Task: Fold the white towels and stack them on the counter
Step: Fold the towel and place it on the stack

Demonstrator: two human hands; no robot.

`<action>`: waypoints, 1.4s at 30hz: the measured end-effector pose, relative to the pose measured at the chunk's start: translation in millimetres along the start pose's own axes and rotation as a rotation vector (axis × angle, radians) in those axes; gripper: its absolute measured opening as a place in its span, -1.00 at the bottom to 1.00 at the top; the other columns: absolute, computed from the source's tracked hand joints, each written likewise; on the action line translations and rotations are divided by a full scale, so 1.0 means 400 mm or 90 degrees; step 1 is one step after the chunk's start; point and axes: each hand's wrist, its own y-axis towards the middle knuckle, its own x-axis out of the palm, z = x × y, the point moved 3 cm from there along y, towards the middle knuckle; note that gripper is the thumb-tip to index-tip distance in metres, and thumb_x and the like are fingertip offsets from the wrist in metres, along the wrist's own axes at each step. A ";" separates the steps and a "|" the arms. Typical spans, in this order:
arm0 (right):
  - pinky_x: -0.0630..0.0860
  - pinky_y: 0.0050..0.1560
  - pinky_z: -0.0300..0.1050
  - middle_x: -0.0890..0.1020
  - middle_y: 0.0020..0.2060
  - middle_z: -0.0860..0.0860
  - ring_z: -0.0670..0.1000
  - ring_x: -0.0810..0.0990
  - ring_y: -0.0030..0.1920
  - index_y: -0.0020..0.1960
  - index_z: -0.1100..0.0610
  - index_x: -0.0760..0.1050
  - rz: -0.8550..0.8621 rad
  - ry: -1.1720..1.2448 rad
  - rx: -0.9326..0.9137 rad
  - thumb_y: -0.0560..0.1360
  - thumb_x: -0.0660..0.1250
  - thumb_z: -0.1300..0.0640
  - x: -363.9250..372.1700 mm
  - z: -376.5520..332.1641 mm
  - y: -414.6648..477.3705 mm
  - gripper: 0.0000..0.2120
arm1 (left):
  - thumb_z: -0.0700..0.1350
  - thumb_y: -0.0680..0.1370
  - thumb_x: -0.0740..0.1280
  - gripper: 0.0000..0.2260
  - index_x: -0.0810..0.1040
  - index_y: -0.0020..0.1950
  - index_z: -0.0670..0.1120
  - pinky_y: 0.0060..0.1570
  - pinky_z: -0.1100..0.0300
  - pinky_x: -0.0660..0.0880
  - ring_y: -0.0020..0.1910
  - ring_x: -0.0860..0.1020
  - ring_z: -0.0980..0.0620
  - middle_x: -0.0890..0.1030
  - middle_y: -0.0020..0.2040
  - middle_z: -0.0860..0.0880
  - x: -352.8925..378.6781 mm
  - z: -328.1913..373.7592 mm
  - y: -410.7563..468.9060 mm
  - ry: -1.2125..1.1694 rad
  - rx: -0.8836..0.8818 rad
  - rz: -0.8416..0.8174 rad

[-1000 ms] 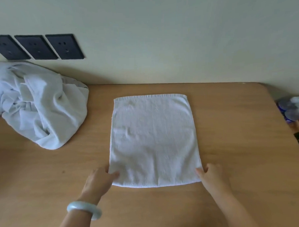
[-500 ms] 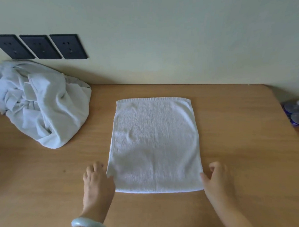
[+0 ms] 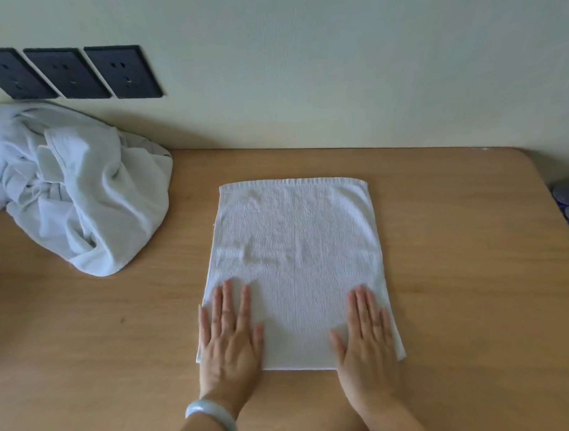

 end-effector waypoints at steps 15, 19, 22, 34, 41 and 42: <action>0.00 0.52 0.03 -0.02 0.57 0.06 0.01 -0.08 0.57 0.57 0.20 -0.03 -0.018 -0.023 -0.123 0.63 -0.18 -0.18 -0.009 0.000 0.327 -0.35 | 0.18 0.65 -0.12 -0.45 -0.10 0.61 0.04 0.53 -0.03 -0.12 0.59 -0.13 0.02 -0.09 0.62 -0.02 -0.003 -0.006 0.273 0.021 0.095 0.009; -0.09 0.55 0.01 -0.14 0.56 0.06 -0.04 -0.23 0.53 0.54 0.14 -0.25 -0.026 -0.009 0.018 0.48 -0.48 -0.34 -0.062 0.146 0.357 -0.20 | 0.18 0.63 -0.17 -0.41 -0.05 0.61 -0.07 0.53 -0.05 -0.09 0.59 -0.04 -0.07 0.01 0.61 -0.12 -0.031 -0.086 0.284 -0.025 -0.082 0.057; -0.10 0.54 0.01 -0.04 0.57 0.07 0.01 -0.14 0.56 0.57 0.19 -0.09 0.022 0.018 -0.066 0.58 -0.27 -0.26 -0.093 0.065 0.389 -0.28 | 0.09 0.66 -0.12 -0.44 -0.09 0.60 -0.15 0.53 -0.07 -0.13 0.59 -0.14 -0.10 -0.07 0.61 -0.16 -0.064 -0.002 0.320 -0.009 -0.007 0.087; -0.22 0.52 -0.08 -0.14 0.56 0.00 -0.05 -0.23 0.55 0.56 0.13 -0.18 -0.015 -0.049 -0.111 0.55 -0.37 -0.25 -0.044 0.097 0.572 -0.30 | 0.33 0.57 -0.22 -0.38 -0.15 0.60 0.13 0.51 -0.19 -0.18 0.58 -0.21 -0.09 -0.16 0.61 -0.09 -0.026 -0.009 0.495 0.080 0.054 0.005; -0.16 0.52 0.08 0.01 0.56 0.11 0.07 -0.08 0.56 0.56 0.22 -0.02 0.039 -0.042 -0.086 0.56 -0.30 -0.28 -0.058 0.007 0.571 -0.24 | 0.25 0.62 -0.18 -0.33 0.02 0.60 -0.14 0.53 -0.13 -0.07 0.59 -0.07 -0.14 -0.02 0.60 -0.19 -0.042 0.022 0.507 0.047 0.056 0.041; -0.18 0.52 0.06 0.02 0.56 0.09 0.05 -0.08 0.56 0.57 0.19 0.01 0.036 -0.036 -0.137 0.58 -0.29 -0.27 -0.050 -0.024 0.573 -0.26 | 0.22 0.62 -0.19 -0.36 0.01 0.61 -0.11 0.53 -0.11 -0.09 0.59 -0.07 -0.11 -0.01 0.60 -0.15 -0.042 0.039 0.515 0.038 0.094 0.043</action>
